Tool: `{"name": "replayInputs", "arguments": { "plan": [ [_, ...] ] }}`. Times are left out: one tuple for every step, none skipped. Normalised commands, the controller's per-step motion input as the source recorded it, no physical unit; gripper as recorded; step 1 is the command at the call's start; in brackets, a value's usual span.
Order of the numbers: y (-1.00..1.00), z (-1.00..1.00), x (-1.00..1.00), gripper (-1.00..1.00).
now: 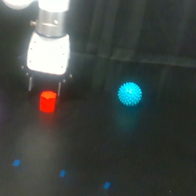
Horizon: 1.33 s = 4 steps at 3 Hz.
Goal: Pick up the red object from the table
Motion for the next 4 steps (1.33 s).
{"name": "replayInputs", "arguments": {
  "plan": [
    [-0.89,-0.18,0.73,0.98],
    [-0.60,-0.28,-0.20,0.85],
    [0.28,-0.48,-0.52,-0.92],
    [0.17,-0.35,-0.22,-1.00]
  ]
}}
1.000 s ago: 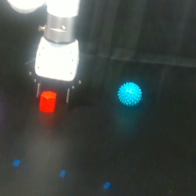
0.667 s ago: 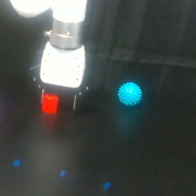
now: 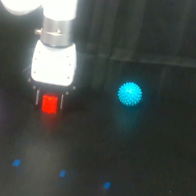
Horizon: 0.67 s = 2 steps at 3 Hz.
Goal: Pick up the red object from the table
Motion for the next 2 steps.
{"name": "replayInputs", "arguments": {
  "plan": [
    [0.00,0.36,0.21,-1.00],
    [0.26,0.34,0.96,-1.00]
  ]
}}
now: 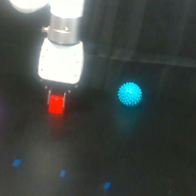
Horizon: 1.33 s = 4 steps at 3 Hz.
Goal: Pick up the red object from the table
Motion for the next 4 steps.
{"name": "replayInputs", "arguments": {
  "plan": [
    [-0.02,1.00,0.14,-1.00],
    [0.50,0.94,0.05,-0.97],
    [-0.65,1.00,-0.20,-0.69],
    [0.40,0.97,-0.82,-1.00]
  ]
}}
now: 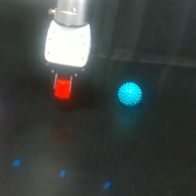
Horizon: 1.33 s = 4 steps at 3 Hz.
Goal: Pick up the red object from the table
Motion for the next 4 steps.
{"name": "replayInputs", "arguments": {
  "plan": [
    [0.71,1.00,-0.05,-0.99],
    [0.87,1.00,-0.14,-0.90],
    [0.56,1.00,-0.14,-0.99],
    [-0.60,0.75,-0.66,-1.00]
  ]
}}
